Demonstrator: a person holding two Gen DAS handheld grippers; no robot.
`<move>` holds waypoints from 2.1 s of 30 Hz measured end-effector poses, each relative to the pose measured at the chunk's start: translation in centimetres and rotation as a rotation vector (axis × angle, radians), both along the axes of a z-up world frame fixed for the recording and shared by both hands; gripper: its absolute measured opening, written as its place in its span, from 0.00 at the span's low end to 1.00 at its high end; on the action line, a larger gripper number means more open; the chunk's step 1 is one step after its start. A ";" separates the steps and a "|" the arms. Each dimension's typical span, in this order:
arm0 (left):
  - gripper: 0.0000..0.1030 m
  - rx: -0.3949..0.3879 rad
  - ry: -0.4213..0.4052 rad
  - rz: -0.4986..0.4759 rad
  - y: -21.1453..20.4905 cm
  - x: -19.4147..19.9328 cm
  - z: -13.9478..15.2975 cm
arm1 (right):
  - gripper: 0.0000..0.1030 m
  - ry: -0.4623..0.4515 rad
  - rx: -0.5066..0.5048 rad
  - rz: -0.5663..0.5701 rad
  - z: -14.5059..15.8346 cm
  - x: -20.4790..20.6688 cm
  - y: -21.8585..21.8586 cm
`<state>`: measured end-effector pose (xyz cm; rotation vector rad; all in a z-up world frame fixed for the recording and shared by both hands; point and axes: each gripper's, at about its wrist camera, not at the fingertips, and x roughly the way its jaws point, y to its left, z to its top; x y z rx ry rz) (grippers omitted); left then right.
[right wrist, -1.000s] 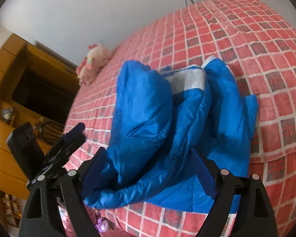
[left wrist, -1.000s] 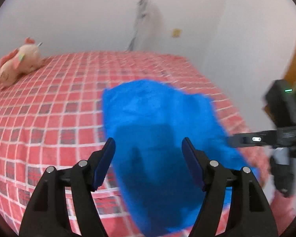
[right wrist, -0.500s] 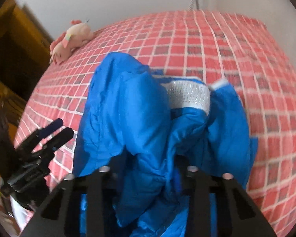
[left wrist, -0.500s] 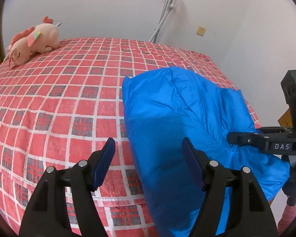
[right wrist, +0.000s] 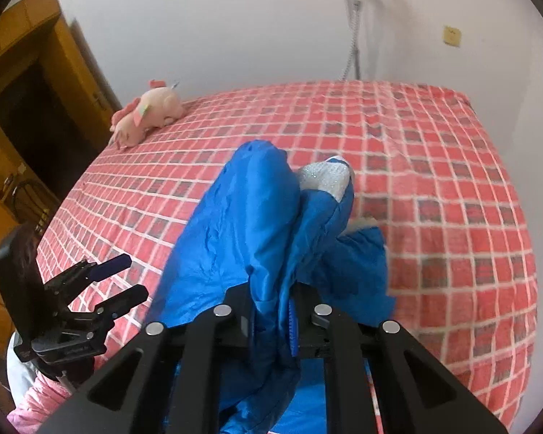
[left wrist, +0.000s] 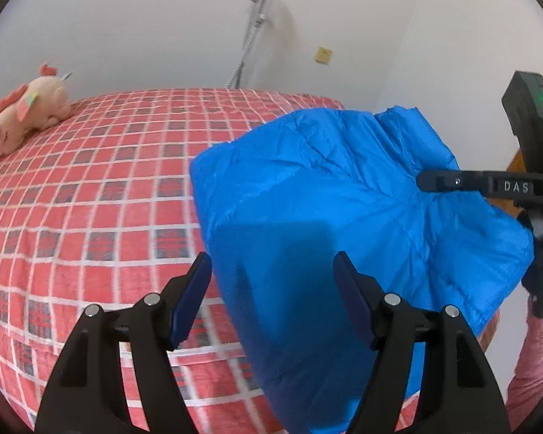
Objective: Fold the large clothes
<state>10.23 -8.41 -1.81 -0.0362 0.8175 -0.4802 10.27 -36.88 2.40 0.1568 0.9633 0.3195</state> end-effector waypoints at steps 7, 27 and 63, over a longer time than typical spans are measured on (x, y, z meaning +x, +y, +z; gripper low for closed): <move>0.67 0.061 0.034 -0.084 -4.2 -0.5 -2.9 | 0.16 0.085 0.109 -0.068 -6.9 -0.9 -6.0; 0.69 0.049 -0.012 -0.010 -2.6 -3.5 -1.8 | 0.35 -0.157 -0.059 0.035 -0.5 -6.4 -2.1; 0.73 0.045 -0.001 0.043 -6.1 2.9 -0.3 | 0.37 -0.155 -0.123 -0.150 -2.4 -1.6 -0.2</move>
